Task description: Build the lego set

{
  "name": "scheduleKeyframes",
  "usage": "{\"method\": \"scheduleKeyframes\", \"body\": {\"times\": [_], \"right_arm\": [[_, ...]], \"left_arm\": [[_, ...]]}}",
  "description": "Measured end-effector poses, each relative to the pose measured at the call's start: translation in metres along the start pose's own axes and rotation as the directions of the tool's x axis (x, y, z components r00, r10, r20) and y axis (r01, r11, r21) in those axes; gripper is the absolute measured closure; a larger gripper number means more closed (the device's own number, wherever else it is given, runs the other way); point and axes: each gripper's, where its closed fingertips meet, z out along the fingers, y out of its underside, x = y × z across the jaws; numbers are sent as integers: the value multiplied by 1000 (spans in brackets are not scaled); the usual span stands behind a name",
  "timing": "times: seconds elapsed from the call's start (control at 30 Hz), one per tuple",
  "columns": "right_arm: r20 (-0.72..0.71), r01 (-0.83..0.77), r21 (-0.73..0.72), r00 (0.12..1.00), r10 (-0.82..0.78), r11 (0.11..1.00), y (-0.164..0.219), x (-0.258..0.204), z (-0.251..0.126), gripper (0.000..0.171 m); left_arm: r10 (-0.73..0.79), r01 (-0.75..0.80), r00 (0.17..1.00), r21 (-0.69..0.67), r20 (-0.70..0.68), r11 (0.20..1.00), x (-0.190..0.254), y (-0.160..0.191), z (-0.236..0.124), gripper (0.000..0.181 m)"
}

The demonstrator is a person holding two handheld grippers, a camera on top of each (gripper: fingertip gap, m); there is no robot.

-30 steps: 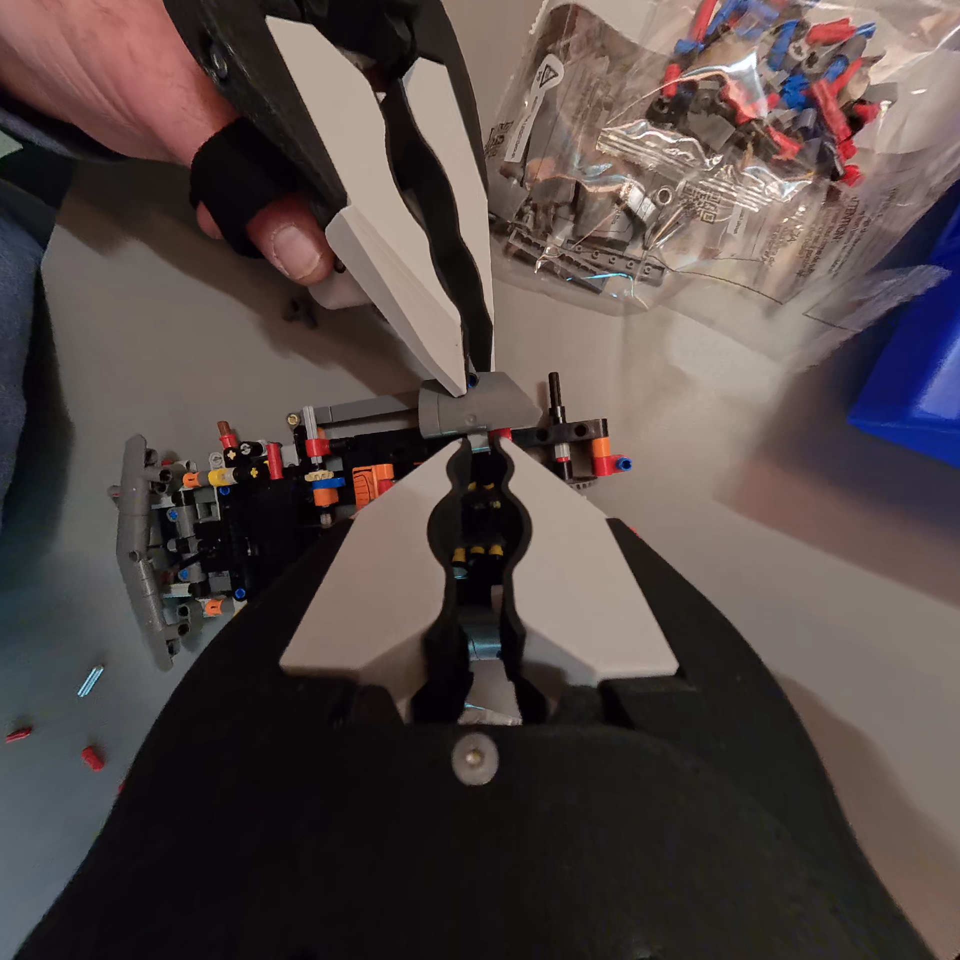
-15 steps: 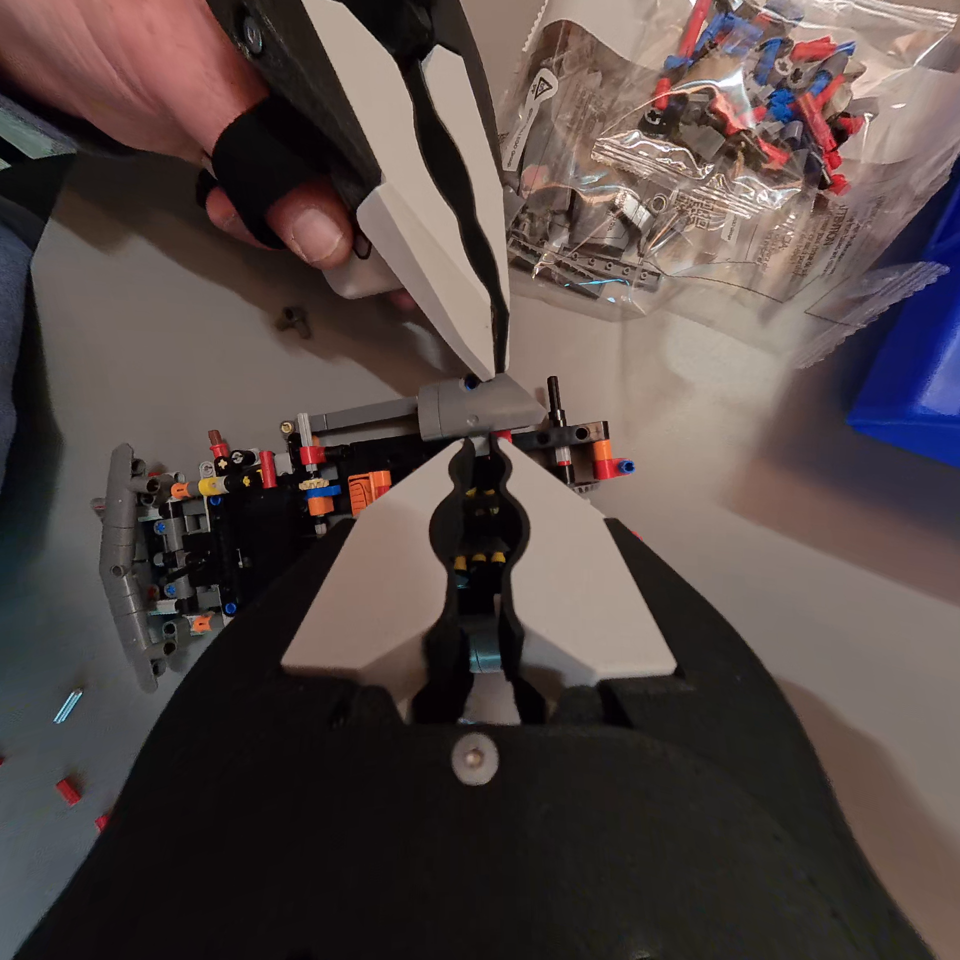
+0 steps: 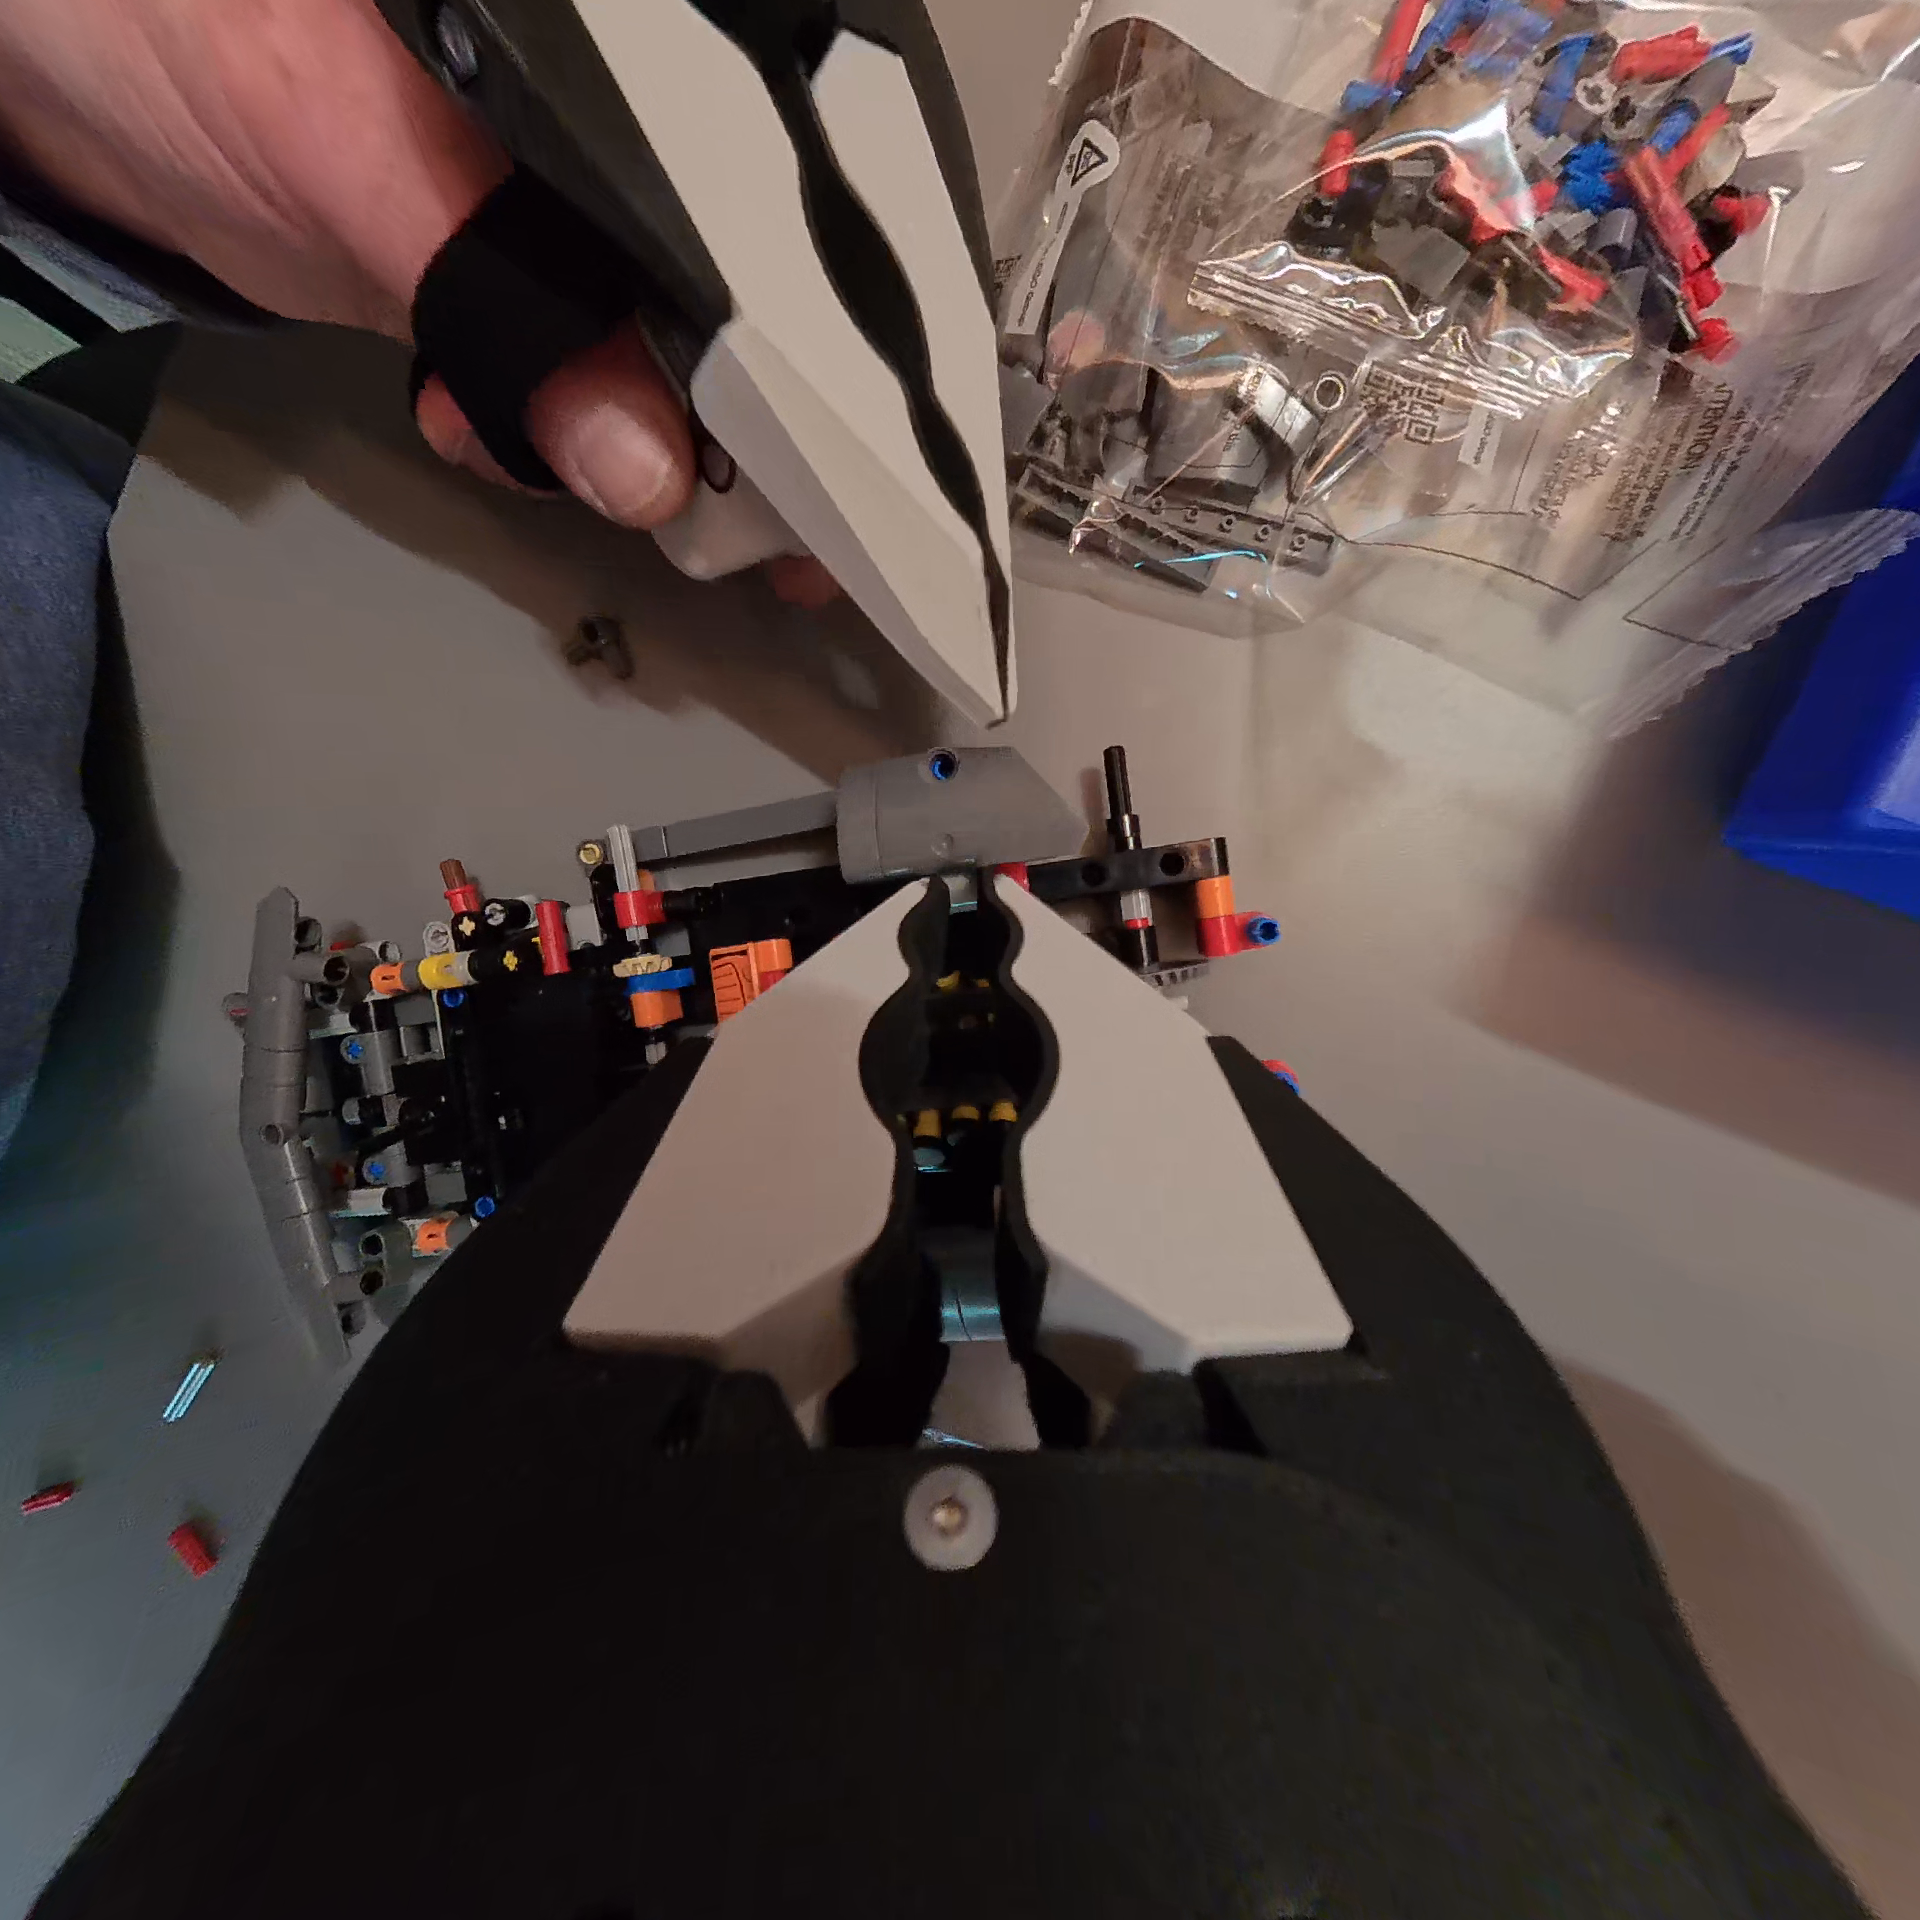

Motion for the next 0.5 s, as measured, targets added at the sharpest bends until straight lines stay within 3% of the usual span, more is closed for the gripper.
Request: {"method": "scheduleKeyframes", "body": {"times": [0.17, 0.33, 0.5], "right_arm": [[-5, -10, 9, 1000, 10, 1000, 1, -2, -3, 159], [-79, 6, 62, 997, -1, 998, -7, 0, -12, 125], [-147, 62, 94, 988, -48, 994, -13, 1, -6, 143]], "left_arm": [[44, -44, 997, 8, -57, 999, 10, -2, -1, 174], [107, -108, 993, -17, -47, 994, 11, 1, 1, 170], [142, -143, 990, -41, -19, 989, 9, 5, 3, 175]]}}
